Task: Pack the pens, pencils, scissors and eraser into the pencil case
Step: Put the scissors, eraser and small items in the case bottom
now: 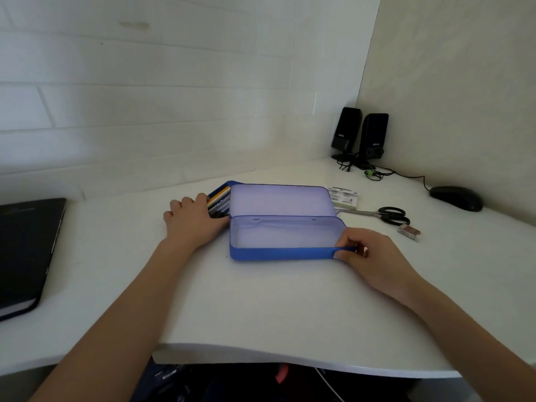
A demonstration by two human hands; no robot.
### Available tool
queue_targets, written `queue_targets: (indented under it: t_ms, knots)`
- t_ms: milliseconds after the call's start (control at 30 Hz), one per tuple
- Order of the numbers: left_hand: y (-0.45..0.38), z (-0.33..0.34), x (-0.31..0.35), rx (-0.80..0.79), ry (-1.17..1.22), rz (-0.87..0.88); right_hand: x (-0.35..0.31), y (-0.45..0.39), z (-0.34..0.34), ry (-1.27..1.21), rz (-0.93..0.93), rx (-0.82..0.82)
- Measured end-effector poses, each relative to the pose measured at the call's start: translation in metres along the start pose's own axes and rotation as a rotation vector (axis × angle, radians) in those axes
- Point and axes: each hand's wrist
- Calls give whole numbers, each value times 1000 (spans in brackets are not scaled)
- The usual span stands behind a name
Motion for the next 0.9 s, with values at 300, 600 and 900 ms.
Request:
queue_targets:
  t_ms: [300, 600, 900]
  knots:
    - [0, 7, 3, 48, -68, -5, -2, 1, -3, -129, -26, -30]
    - [2, 11, 16, 163, -18, 210, 27, -50, -24, 495, 74, 249]
    - [-15, 20, 14, 216, 134, 304, 53, -81, -12, 870, 325, 130]
Point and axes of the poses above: each hand's wrist, its own y-axis away from the middle knuckle, its own z-axis out of the palm, x = y × z, and after that the axes turned 6 degrees about -y, right-handed
